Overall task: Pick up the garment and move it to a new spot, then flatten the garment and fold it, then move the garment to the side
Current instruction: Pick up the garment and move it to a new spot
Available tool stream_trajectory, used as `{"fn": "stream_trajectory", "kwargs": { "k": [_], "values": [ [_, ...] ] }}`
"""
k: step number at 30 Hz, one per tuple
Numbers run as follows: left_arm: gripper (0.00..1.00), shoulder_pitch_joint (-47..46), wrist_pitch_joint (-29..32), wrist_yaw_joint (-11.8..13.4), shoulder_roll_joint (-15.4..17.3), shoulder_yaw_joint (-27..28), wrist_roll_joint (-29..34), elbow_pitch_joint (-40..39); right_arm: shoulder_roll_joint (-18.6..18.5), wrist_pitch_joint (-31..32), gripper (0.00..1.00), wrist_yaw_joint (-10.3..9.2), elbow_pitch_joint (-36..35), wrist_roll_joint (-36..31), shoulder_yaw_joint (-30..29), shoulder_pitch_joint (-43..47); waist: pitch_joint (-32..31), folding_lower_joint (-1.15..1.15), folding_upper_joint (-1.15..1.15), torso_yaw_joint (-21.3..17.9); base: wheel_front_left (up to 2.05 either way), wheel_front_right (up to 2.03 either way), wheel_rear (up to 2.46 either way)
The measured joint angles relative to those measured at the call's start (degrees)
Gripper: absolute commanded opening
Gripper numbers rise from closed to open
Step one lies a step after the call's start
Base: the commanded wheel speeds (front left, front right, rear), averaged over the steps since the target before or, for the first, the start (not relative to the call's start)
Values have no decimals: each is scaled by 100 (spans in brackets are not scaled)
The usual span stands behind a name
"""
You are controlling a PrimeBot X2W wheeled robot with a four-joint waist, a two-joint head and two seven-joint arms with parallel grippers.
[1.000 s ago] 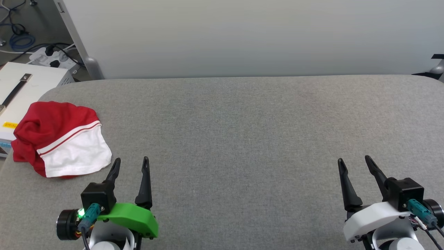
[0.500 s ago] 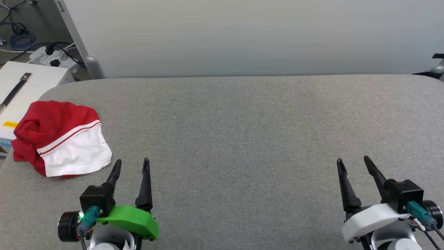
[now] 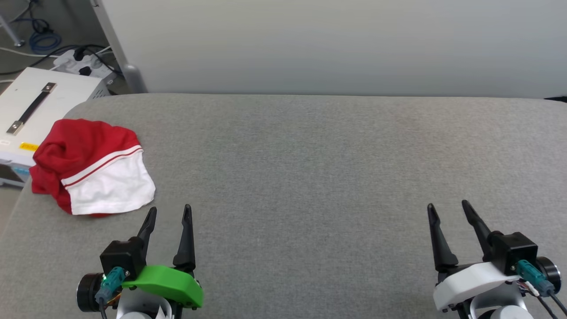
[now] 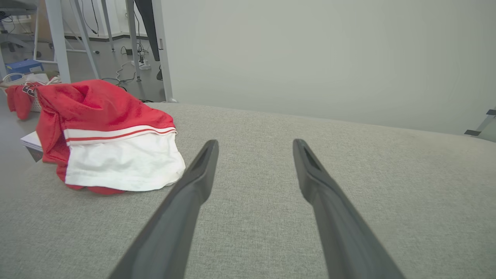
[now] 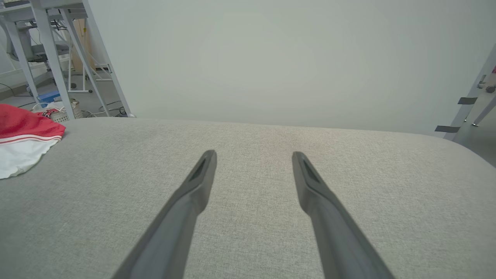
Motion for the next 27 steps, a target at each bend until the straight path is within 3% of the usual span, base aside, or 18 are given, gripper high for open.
{"fn": "stream_trajectory", "kwargs": {
  "k": [8, 27],
  "values": [
    [100, -7, -89, -20, 0, -3, -64, 142, 3, -85, 100, 0, 111, 47, 171, -2, 41, 0, 0, 415, 0, 0, 0],
    [100, -11, -323, -81, -1, 19, -386, 369, 7, -316, 100, 0, 430, 254, 439, -118, 111, 0, 0, 1858, 0, 0, 0]
  ]
}}
